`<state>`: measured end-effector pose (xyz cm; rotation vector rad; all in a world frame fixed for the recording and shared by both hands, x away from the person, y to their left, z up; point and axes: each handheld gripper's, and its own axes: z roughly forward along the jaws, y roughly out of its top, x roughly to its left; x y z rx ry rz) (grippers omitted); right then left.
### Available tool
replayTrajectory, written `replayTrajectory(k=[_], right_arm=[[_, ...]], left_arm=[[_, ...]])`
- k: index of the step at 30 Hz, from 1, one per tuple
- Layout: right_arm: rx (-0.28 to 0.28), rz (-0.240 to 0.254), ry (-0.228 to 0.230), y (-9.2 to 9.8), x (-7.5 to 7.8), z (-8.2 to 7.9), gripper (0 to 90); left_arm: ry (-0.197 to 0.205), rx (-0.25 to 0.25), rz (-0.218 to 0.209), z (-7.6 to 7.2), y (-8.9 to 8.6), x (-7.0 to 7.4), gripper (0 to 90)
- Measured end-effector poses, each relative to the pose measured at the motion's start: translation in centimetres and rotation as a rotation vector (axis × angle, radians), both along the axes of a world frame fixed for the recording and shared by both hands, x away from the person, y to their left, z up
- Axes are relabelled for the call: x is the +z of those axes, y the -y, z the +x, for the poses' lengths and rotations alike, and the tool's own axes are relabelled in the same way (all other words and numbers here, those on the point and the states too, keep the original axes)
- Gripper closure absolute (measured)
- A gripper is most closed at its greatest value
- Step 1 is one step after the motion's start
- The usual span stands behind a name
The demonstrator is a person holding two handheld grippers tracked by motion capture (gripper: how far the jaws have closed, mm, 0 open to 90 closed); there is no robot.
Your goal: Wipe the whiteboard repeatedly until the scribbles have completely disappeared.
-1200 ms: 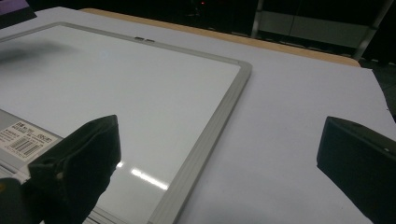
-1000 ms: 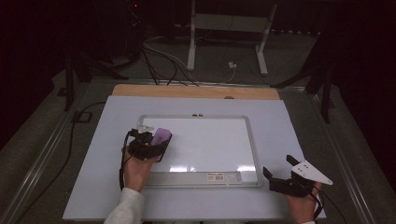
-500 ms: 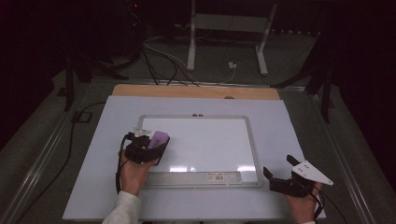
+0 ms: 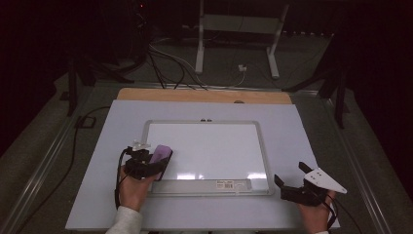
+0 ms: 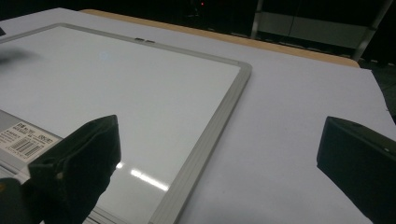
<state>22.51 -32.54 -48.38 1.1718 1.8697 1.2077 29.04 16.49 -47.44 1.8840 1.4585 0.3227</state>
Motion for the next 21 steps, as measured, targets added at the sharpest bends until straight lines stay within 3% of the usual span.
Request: replayTrajectory(k=[8, 15, 18, 21], right_arm=[[0.002, 0.000, 0.000, 0.0, 0.0, 0.0, 0.0], [0.003, 0.000, 0.000, 0.0, 0.0, 0.0, 0.0], [0.002, 0.000, -0.001, 0.0, 0.0, 0.0, 0.0], [0.003, 0.000, -0.001, 0.0, 0.0, 0.0, 0.0]], left_arm=[[-0.024, -0.023, -0.005, -1.1, 0.5, -0.7, 41.7], [-0.041, -0.043, 0.060, -1.6, 1.0, -1.5, 41.1], [-0.024, -0.056, 0.088, -1.7, 1.3, -1.5, 36.5], [0.022, -0.059, 0.123, -2.0, 1.7, -1.1, 28.6]])
